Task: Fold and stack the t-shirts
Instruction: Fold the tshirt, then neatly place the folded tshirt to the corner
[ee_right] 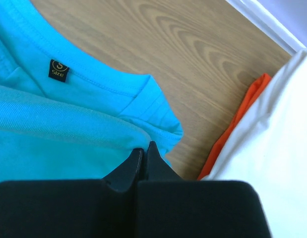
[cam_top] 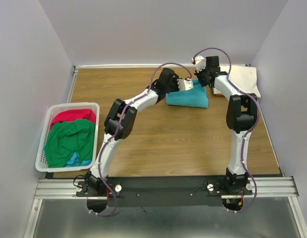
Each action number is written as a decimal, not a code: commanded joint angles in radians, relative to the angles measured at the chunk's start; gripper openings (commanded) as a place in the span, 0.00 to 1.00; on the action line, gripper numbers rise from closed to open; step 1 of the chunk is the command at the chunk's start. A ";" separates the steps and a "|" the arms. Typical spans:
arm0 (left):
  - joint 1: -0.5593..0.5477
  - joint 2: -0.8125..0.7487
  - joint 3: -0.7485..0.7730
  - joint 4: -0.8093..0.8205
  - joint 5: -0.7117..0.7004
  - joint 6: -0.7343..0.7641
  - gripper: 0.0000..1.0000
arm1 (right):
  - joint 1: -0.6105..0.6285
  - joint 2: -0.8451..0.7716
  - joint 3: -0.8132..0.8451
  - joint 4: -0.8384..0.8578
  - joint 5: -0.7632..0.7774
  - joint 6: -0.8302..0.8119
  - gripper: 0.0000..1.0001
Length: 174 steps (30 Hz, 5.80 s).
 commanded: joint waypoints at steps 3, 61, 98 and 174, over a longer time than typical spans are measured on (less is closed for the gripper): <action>0.010 0.061 0.089 0.045 -0.074 -0.054 0.00 | -0.009 0.043 0.034 0.097 0.152 0.050 0.00; -0.191 -0.907 -0.979 0.116 0.234 -0.091 0.00 | -0.002 -1.087 -0.785 -0.303 -0.208 -0.162 0.00; 0.034 -0.437 -0.537 0.087 0.213 -0.190 0.00 | -0.045 -0.325 -0.343 -0.058 -0.143 -0.076 0.00; 0.181 -0.298 -0.686 0.085 0.175 -1.681 0.69 | -0.034 0.025 -0.194 -0.147 -0.530 0.391 0.87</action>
